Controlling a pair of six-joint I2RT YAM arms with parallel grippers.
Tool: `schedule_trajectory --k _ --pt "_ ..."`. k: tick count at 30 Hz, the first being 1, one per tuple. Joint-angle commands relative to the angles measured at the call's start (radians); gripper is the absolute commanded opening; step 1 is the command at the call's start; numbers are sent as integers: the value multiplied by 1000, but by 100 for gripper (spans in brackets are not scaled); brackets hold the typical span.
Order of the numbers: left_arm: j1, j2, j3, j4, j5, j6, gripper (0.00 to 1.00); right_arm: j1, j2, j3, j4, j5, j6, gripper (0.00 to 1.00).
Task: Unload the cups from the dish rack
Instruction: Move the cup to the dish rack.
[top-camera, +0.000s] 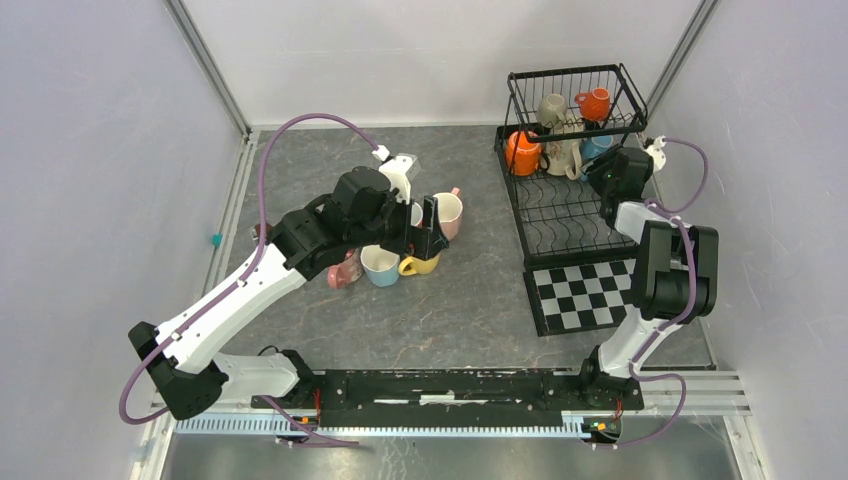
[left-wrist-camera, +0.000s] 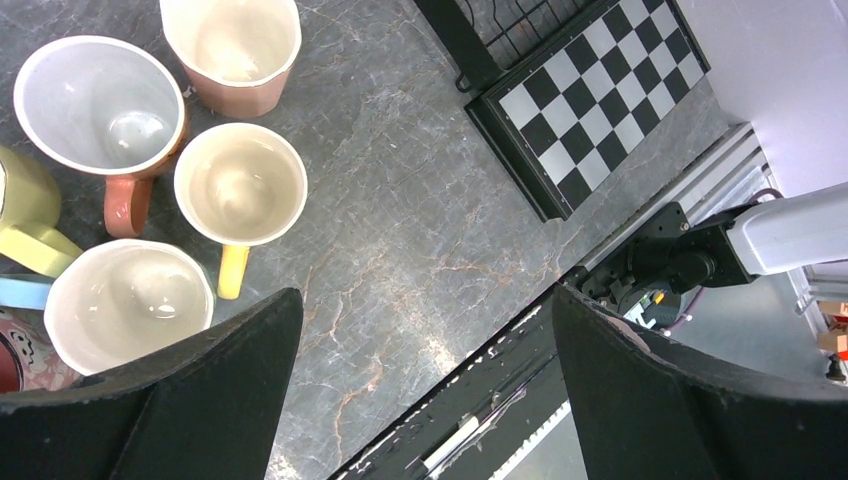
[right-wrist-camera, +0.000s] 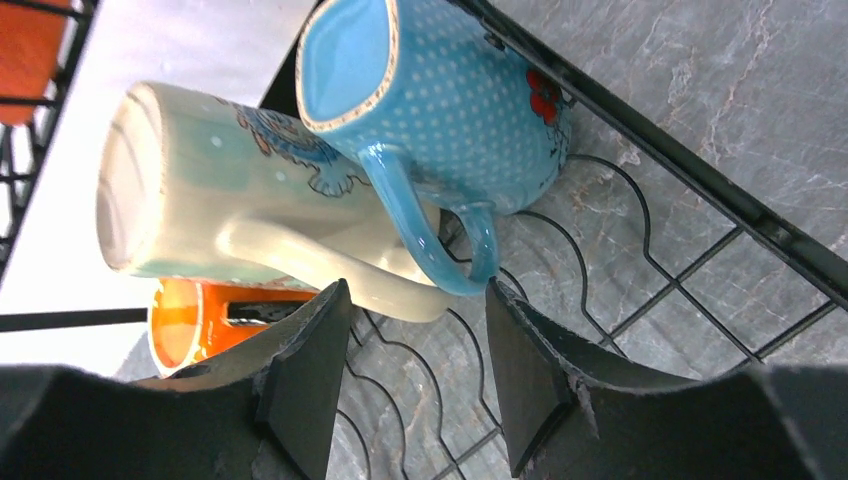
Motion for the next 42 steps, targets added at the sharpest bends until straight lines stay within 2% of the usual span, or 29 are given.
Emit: schedule_trajectory --k 1,5,14,22,25,30,42 --pt "5 -20 5 40 26 84 100 -7 10 -8 97 54 63 58" --pt "5 -18 7 39 28 87 100 -10 43 -1 103 64 106 55" --pt "5 -14 12 39 33 92 100 -10 114 48 104 67 136 54" --pt "5 -11 11 39 31 93 100 -9 128 92 36 112 69 52" --pt "5 -9 11 41 34 90 100 -9 140 115 12 122 28 45" --pt "6 -4 10 44 38 86 100 -6 131 109 6 143 -17 40" --pt "5 -2 10 46 47 81 100 8 167 152 -15 175 -155 44"
